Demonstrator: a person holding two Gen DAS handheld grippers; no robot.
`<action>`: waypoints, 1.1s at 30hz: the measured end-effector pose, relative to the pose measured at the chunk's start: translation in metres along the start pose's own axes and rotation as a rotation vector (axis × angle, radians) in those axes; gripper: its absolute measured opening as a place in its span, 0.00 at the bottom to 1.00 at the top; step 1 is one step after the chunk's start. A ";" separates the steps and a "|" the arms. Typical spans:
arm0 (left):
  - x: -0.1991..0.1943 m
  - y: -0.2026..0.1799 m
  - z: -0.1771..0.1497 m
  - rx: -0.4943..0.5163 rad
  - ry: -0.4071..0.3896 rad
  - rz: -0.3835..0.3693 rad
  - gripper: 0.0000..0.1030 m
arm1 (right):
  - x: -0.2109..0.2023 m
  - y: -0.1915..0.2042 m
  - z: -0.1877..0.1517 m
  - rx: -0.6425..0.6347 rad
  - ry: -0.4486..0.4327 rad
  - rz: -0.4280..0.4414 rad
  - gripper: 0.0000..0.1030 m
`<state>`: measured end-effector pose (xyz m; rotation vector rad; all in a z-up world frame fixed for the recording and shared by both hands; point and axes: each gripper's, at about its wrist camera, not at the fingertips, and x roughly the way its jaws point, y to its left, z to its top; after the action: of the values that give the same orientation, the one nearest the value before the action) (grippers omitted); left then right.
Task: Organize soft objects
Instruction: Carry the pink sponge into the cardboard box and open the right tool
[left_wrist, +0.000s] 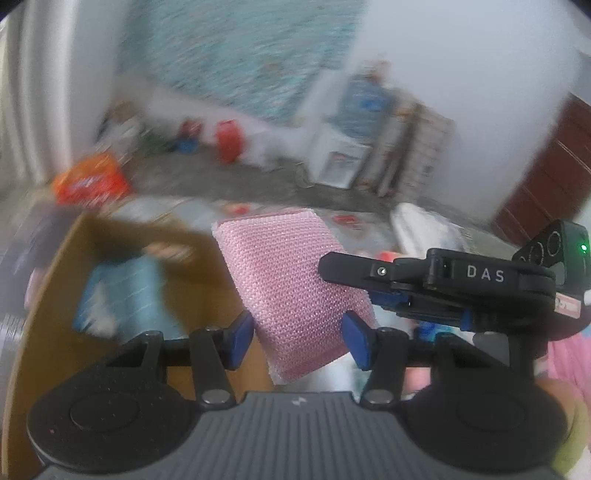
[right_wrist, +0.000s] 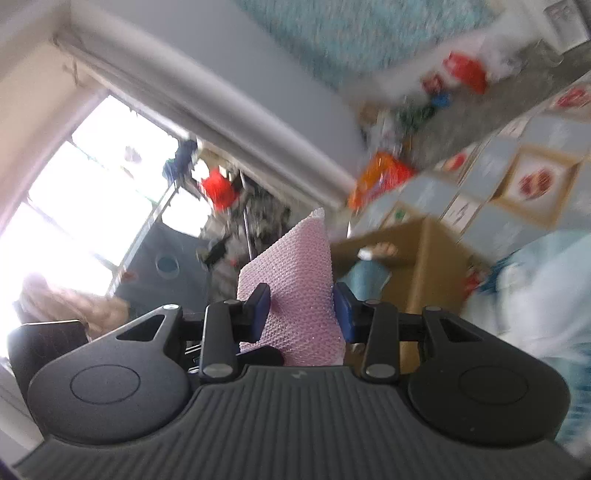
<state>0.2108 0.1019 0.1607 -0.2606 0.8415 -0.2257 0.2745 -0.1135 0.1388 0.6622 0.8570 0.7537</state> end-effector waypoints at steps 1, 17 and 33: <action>0.002 0.015 0.000 -0.029 0.011 0.008 0.53 | 0.017 0.003 -0.002 0.002 0.025 -0.009 0.37; 0.105 0.110 0.019 -0.153 0.154 0.051 0.52 | 0.134 -0.026 0.005 0.051 0.088 -0.178 0.44; 0.141 0.106 0.017 -0.105 0.203 0.139 0.55 | 0.089 -0.038 0.026 0.038 0.040 -0.036 0.49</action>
<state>0.3248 0.1628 0.0390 -0.2789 1.0700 -0.0790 0.3474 -0.0696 0.0856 0.6653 0.9190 0.7214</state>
